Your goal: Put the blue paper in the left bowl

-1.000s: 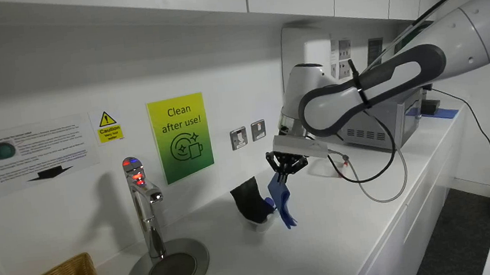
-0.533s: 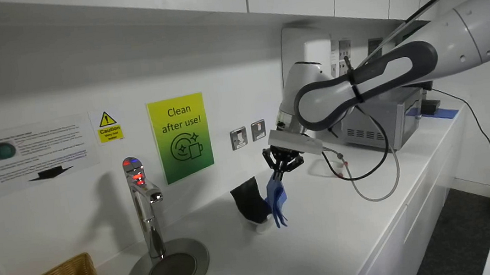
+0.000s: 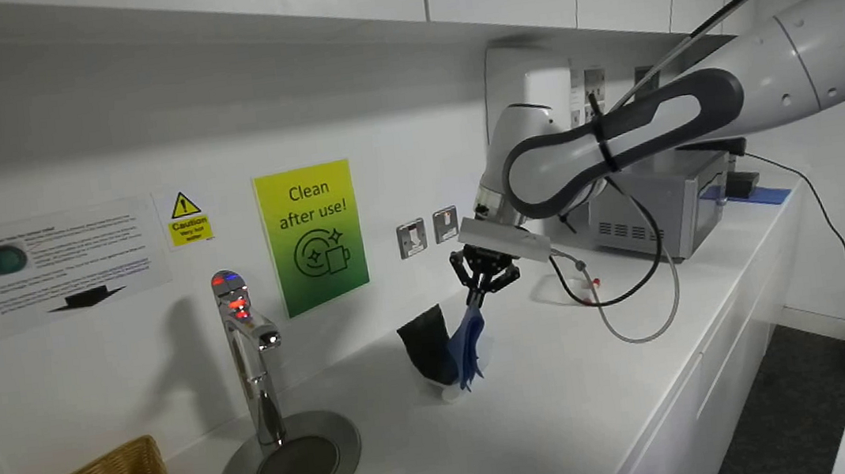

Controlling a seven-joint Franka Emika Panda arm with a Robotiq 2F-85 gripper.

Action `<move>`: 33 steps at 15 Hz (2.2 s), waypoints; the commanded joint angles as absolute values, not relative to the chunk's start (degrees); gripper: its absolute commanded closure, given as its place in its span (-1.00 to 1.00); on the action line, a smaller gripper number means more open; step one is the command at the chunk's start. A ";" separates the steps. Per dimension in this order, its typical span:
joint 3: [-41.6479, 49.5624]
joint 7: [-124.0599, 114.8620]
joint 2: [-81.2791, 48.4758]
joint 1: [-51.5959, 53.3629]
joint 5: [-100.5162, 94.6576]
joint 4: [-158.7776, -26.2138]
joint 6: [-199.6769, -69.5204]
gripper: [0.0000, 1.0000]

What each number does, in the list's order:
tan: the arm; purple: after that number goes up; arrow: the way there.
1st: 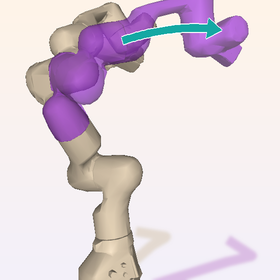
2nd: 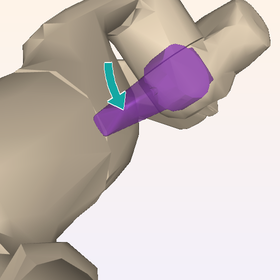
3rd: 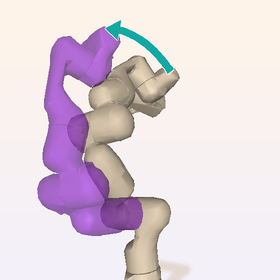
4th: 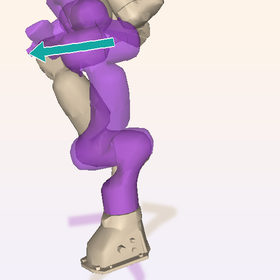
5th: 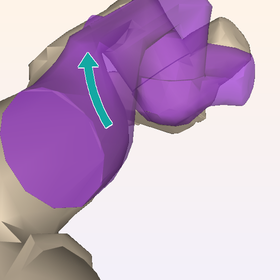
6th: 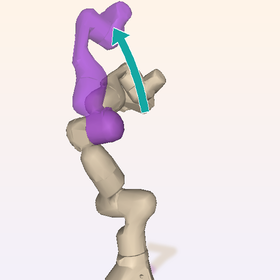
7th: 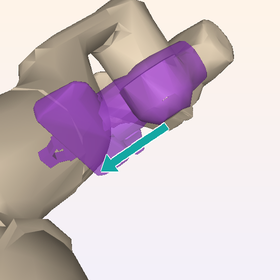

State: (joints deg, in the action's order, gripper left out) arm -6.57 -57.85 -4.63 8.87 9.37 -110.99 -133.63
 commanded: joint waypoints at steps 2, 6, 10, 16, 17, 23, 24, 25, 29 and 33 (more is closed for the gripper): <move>-5.97 -57.78 -6.60 8.13 11.88 -108.29 -130.93 0.99; -5.41 -57.73 -8.30 7.97 13.20 -107.39 -130.32 0.99; -4.88 -58.03 -9.42 7.79 14.06 -106.26 -129.35 0.99; -4.21 -58.56 -11.42 7.15 15.09 -103.64 -126.47 0.99; -4.12 -58.50 -11.83 7.00 15.35 -103.08 -125.62 0.99; -2.95 -60.46 -14.70 6.91 14.12 -99.13 -119.89 0.99; -2.64 -61.46 -14.80 7.17 13.37 -99.06 -121.06 0.99; -2.50 -61.93 -14.83 7.33 13.04 -99.08 -122.72 0.99; -2.23 -62.56 -15.33 7.64 12.03 -98.30 -125.08 0.99; -2.27 -62.55 -15.79 7.63 11.75 -98.08 -125.96 0.99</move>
State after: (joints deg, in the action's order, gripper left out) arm -2.62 -61.09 -14.71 7.41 13.01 -99.91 -125.14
